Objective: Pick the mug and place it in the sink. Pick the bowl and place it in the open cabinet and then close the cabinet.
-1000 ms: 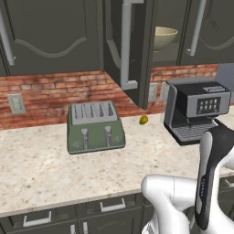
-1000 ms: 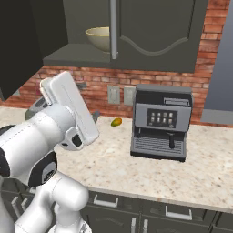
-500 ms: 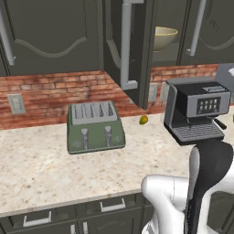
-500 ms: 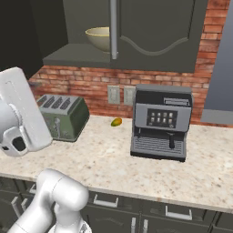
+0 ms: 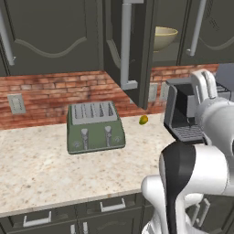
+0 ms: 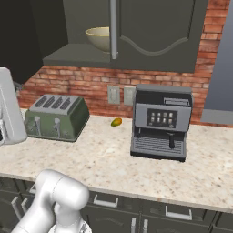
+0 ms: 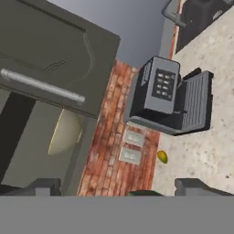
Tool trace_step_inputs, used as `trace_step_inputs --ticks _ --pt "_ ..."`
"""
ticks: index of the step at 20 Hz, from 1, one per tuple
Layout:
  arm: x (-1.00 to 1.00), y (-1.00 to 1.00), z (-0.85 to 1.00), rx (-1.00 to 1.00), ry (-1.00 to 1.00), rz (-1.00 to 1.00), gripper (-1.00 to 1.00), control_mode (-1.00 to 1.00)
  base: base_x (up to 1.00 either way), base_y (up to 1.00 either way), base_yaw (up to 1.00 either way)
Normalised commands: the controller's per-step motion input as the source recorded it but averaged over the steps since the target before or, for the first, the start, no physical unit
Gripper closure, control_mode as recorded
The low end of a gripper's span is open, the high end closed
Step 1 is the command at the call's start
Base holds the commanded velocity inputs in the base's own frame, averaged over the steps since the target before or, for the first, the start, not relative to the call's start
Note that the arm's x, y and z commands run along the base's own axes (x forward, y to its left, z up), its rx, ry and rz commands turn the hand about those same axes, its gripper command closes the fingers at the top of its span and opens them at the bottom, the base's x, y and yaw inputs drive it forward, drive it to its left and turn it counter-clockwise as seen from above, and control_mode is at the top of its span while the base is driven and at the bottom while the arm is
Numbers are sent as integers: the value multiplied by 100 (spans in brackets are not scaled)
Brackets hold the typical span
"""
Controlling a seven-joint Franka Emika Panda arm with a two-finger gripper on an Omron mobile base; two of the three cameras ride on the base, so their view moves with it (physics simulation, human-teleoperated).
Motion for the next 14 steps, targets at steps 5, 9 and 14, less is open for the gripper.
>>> trace_step_inputs --ticks 5,9,14 --pt "-69 12 -100 23 -65 0 -100 -100 0 0 0" --pt "-61 65 -100 23 -62 0 -100 -100 0 0 0" --pt "-8 100 -100 13 -52 -8 -100 -100 0 0 0"
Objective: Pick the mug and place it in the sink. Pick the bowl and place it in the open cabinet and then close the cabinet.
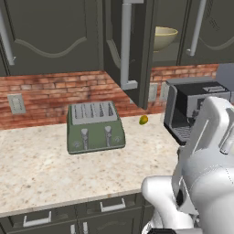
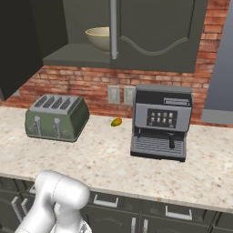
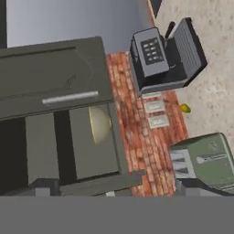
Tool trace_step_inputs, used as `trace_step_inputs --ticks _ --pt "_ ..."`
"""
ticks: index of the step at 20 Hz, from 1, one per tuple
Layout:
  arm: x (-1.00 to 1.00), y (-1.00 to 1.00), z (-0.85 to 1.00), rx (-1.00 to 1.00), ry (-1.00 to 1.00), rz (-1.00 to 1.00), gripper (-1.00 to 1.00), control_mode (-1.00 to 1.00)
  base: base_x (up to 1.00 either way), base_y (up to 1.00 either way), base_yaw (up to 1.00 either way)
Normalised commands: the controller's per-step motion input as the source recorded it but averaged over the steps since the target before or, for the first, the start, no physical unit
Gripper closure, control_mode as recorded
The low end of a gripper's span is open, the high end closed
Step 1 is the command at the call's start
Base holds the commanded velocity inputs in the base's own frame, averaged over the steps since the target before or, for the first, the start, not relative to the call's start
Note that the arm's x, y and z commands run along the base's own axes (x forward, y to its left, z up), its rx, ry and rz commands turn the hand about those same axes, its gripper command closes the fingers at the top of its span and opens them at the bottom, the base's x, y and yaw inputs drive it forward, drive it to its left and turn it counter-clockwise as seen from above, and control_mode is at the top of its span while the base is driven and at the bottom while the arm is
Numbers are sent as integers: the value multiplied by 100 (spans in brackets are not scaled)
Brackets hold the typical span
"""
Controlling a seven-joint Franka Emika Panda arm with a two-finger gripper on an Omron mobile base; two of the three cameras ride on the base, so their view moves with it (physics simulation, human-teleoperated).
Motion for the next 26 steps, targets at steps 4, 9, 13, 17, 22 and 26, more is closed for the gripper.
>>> trace_step_inputs --ticks 4,9,13,17,22,26 --pt "16 100 -100 8 -49 -18 -100 -100 0 0 0" --pt "91 100 -61 -4 -36 -35 -100 -100 0 0 0" --pt "100 100 -21 -18 -19 -40 -100 -100 0 0 0" --pt "100 44 -11 -11 0 -20 -100 -100 0 0 0" --pt "100 13 -62 -9 0 -7 -100 -100 0 0 0" --pt "100 -1 -61 -1 -3 0 -100 -100 0 0 0"
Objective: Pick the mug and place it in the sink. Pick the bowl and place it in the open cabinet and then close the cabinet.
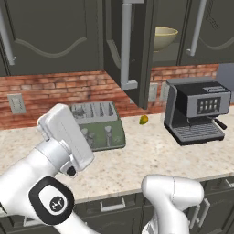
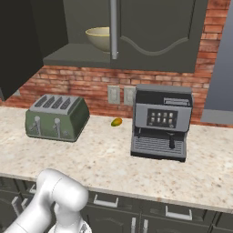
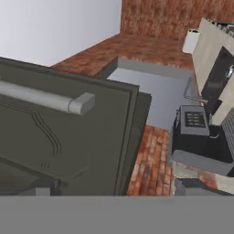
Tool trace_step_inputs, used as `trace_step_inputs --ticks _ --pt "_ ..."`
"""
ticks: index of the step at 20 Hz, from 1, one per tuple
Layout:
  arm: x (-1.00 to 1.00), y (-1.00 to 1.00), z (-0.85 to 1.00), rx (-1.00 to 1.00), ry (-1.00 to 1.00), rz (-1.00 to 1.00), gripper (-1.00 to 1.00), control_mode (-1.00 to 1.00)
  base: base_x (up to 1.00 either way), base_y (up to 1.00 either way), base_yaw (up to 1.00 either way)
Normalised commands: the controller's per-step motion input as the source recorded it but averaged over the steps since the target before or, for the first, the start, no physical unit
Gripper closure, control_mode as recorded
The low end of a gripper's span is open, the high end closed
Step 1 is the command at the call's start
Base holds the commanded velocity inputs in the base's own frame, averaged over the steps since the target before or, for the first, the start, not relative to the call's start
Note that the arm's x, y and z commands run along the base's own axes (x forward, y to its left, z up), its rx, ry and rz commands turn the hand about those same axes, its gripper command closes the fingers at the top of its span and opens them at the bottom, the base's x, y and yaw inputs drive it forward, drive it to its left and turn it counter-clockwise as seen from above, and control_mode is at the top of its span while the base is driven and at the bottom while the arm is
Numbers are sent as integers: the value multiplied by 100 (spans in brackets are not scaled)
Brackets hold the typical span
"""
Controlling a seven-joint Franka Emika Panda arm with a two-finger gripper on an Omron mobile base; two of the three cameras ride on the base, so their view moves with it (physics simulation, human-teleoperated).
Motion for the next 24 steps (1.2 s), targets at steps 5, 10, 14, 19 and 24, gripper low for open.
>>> trace_step_inputs --ticks 5,10,14,19,24 --pt "89 -12 -19 0 -9 0 -100 -100 0 0 0" --pt "46 -32 0 3 -7 4 -100 -100 0 0 0" --pt "64 -42 -12 19 0 0 -100 -100 0 0 0" --pt "48 -28 -13 18 -4 -1 -100 -100 0 0 0" --pt "18 -2 -3 4 -22 -3 -100 -100 0 0 0"
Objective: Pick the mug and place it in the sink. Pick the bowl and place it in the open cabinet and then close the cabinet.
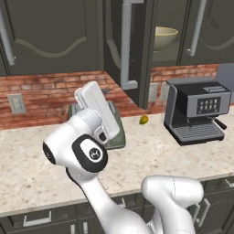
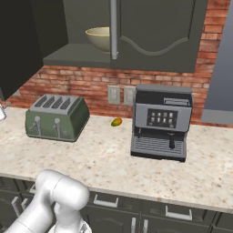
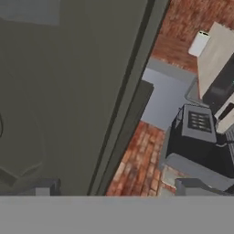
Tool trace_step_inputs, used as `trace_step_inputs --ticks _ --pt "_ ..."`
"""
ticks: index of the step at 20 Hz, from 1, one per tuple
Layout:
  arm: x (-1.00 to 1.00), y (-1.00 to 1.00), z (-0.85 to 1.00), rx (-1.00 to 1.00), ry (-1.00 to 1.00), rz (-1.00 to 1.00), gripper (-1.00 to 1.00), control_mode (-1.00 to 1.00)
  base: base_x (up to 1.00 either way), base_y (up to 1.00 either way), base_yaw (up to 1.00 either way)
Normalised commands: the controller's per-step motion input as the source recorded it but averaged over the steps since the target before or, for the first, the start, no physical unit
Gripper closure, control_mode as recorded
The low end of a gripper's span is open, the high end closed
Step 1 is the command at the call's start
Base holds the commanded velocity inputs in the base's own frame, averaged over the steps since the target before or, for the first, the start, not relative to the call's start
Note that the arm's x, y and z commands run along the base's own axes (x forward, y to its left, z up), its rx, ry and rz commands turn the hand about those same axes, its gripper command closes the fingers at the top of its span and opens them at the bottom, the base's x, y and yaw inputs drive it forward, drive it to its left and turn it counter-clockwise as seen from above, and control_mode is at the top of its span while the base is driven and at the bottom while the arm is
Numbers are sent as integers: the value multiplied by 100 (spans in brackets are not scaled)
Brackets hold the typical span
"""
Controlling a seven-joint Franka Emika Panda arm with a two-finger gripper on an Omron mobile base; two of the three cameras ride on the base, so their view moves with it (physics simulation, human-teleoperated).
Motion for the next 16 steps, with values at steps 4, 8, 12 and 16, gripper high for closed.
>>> trace_step_inputs --ticks 4,8,12,16 --pt "35 -11 0 1 -19 -7 -100 -100 0 0 0" --pt "46 -4 0 1 -10 -10 -100 -100 0 0 0" --pt "45 -4 0 1 -8 -11 -100 -100 0 0 0" --pt "27 -21 -1 3 -11 -10 -100 -100 0 0 0"
